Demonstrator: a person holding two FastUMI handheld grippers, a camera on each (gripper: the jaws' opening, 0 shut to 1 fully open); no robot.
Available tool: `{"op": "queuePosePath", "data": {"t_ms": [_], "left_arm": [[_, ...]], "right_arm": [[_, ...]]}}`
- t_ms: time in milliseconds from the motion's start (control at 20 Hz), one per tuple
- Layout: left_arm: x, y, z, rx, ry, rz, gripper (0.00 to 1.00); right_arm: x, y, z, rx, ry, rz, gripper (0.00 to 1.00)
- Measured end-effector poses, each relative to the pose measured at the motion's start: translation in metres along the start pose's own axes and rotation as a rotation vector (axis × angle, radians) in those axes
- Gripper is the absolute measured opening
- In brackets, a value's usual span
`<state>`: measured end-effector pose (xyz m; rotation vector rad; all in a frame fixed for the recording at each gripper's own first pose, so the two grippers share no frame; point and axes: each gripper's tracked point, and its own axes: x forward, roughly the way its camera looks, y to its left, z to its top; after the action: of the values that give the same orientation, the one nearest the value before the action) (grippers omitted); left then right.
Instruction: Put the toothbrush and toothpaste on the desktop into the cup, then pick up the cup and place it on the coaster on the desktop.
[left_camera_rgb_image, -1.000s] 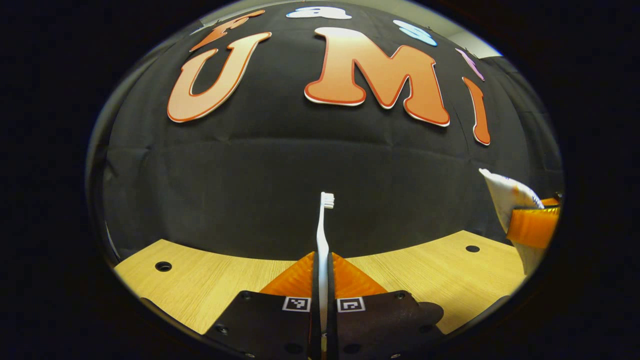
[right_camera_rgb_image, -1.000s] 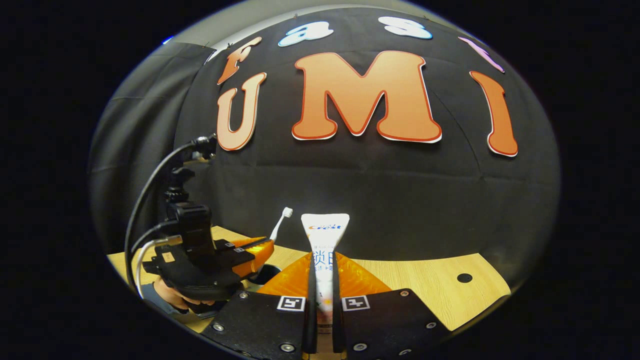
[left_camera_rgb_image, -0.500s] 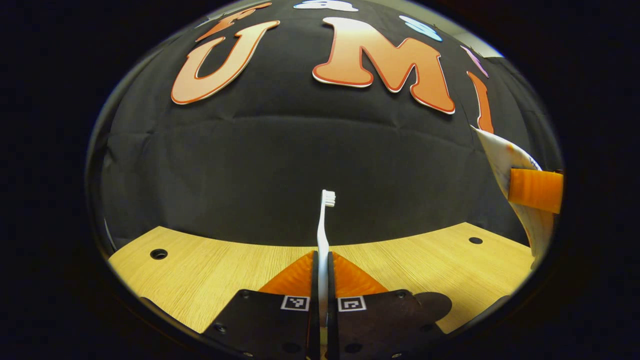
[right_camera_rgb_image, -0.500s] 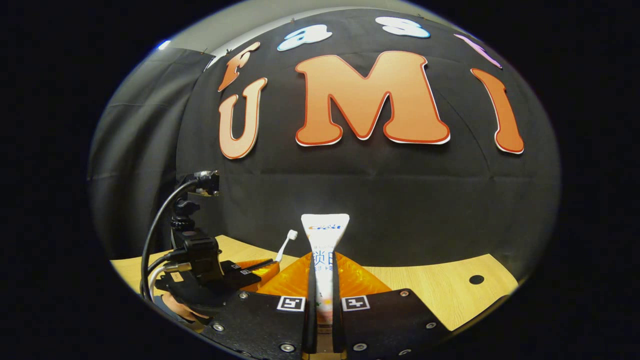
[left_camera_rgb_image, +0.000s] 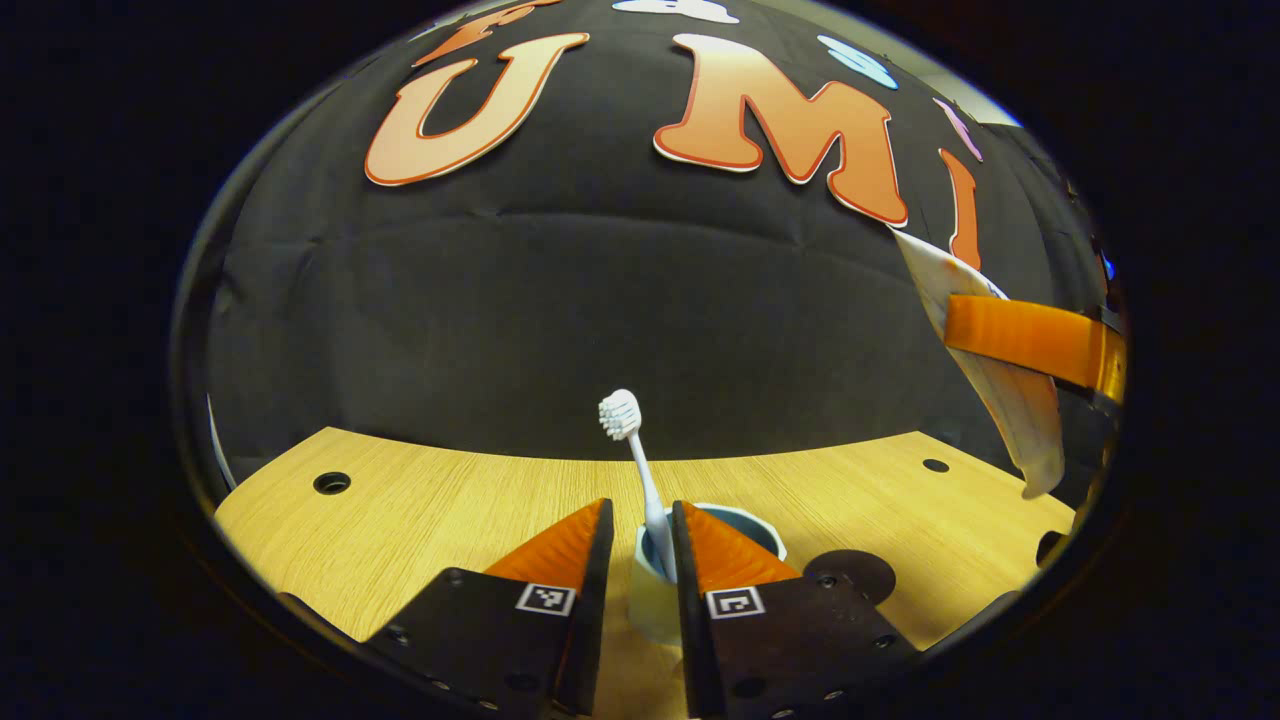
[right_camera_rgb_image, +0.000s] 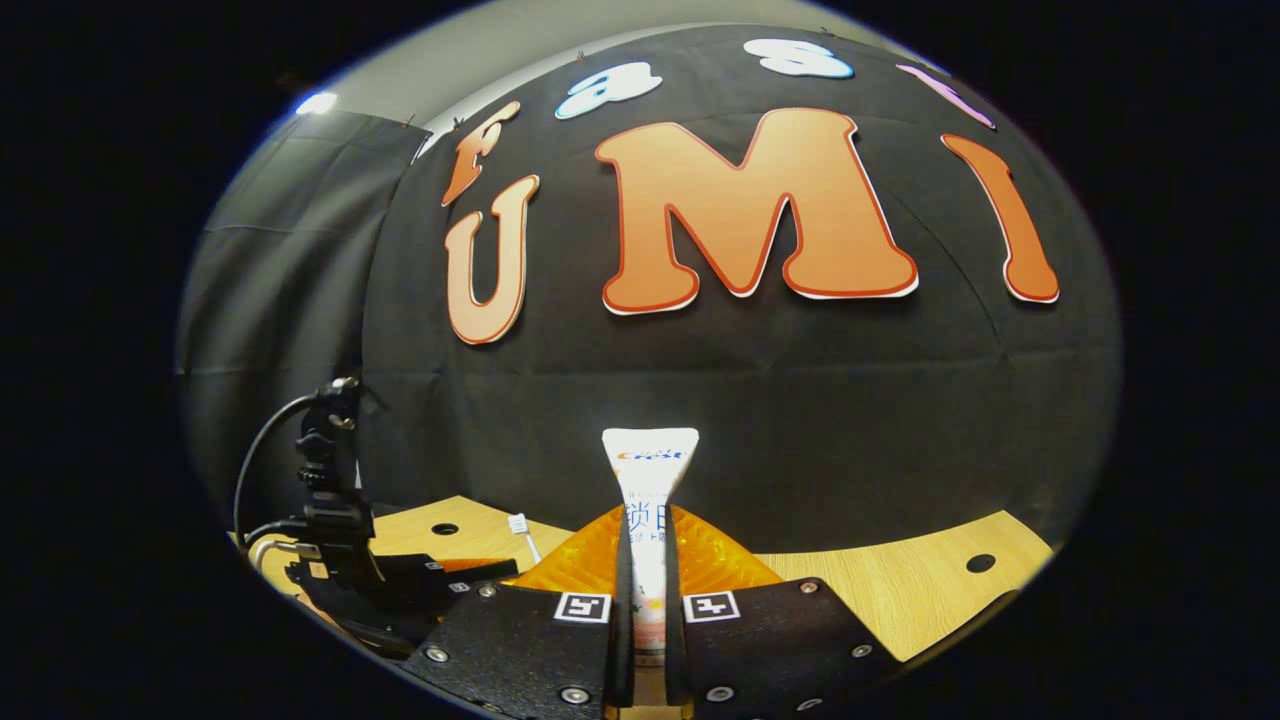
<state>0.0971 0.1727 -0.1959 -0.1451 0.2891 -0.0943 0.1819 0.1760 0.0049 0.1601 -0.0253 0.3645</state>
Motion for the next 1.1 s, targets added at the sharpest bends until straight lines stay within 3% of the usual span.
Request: {"op": "queuePosePath", "data": {"t_ms": [50,150,200,400,550,1100], "left_arm": [[-0.005,0.000,0.001,0.007,0.000,-0.011,0.38],[-0.019,0.002,0.004,0.026,-0.014,-0.014,0.57],[-0.025,0.005,0.002,0.032,-0.007,-0.003,0.72],[-0.047,0.013,0.009,0.047,-0.006,0.001,0.90],[-0.065,0.022,0.009,0.059,-0.005,0.001,0.92],[-0.108,0.079,-0.034,0.044,0.047,0.083,0.94]], "right_arm": [[0.002,0.003,0.001,0.005,-0.009,0.007,0.12],[0.008,0.012,0.004,0.029,-0.019,0.036,0.12],[0.011,0.019,0.005,0.037,-0.022,0.055,0.12],[0.023,0.038,0.016,0.037,-0.066,0.104,0.12],[0.033,0.057,0.022,0.070,-0.086,0.162,0.12],[0.077,0.080,-0.023,0.117,-0.033,0.184,0.12]]}}
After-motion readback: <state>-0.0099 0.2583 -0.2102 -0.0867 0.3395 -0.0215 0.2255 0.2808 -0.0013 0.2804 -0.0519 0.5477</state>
